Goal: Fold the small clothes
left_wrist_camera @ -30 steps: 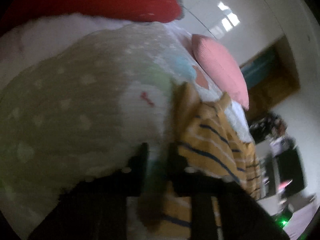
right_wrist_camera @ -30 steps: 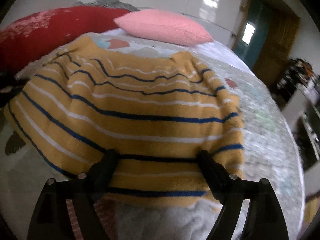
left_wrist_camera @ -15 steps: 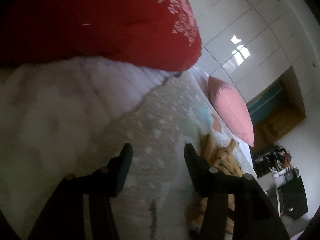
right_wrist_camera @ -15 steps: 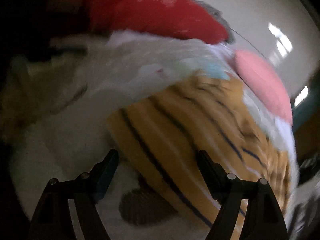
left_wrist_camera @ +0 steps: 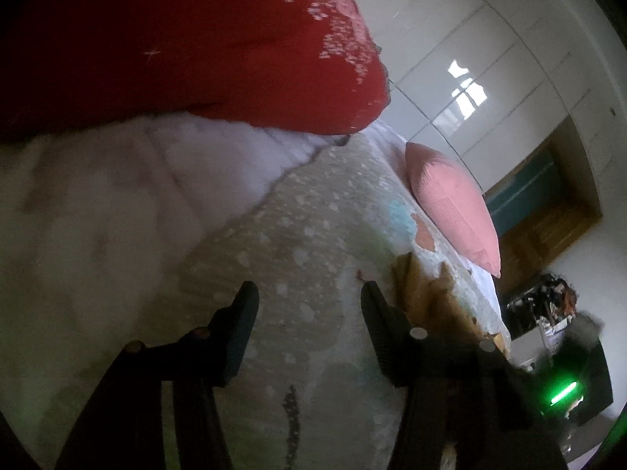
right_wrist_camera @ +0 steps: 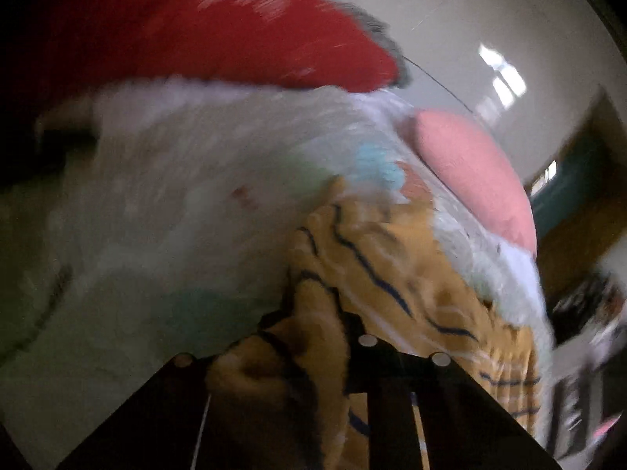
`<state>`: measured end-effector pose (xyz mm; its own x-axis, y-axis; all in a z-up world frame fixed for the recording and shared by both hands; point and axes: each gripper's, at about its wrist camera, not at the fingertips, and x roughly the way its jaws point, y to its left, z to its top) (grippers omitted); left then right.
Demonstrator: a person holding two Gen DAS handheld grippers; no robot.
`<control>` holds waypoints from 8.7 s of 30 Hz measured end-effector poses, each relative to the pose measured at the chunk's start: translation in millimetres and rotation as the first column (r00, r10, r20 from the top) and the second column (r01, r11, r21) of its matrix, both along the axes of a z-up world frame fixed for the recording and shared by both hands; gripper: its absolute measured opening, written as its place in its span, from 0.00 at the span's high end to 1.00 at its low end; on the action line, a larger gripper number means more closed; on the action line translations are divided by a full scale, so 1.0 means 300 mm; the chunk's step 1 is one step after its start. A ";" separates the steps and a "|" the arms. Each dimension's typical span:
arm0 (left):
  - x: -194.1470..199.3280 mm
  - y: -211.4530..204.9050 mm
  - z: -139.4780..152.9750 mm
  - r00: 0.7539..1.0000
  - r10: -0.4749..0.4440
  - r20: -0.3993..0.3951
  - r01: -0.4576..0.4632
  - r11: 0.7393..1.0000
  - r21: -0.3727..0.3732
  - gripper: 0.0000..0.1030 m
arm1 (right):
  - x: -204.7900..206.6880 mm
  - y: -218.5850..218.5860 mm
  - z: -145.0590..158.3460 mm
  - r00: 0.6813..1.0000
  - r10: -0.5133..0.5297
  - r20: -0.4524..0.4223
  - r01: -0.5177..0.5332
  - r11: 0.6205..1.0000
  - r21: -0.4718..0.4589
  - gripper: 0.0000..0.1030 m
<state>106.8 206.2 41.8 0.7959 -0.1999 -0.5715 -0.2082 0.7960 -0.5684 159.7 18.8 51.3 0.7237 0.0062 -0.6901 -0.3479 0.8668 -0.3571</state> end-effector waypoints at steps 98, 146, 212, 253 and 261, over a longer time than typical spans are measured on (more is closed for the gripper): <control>-0.459 -0.752 0.387 0.949 -0.278 0.149 0.121 0.759 0.640 0.00 | -0.261 -1.059 -0.132 0.918 -0.202 -0.341 0.391 0.601 0.697 0.66; -0.556 -0.920 0.107 0.910 -0.343 -0.233 0.414 0.713 0.565 0.00 | -0.701 -0.961 -0.036 0.923 -0.356 -0.147 0.379 0.766 0.519 0.21; -0.571 -1.005 0.034 0.856 -0.416 -0.309 0.518 0.696 0.498 0.00 | -0.671 -1.106 -0.073 0.886 -0.448 -0.119 0.423 0.677 0.603 0.22; -0.533 -0.974 -0.040 0.846 -0.396 -0.357 0.525 0.733 0.433 0.00 | -0.684 -1.079 -0.128 0.882 -0.451 -0.138 0.440 0.680 0.587 0.19; -0.545 -0.977 -0.028 0.854 -0.390 -0.344 0.515 0.727 0.454 0.00 | -0.706 -1.087 -0.117 0.879 -0.459 -0.127 0.439 0.675 0.593 0.19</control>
<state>-56.6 -87.0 33.5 0.5351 -0.1327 -0.8343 0.1903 0.9811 -0.0340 -52.2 -307.3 16.1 0.7675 0.0700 -0.6372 0.1408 0.9513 0.2742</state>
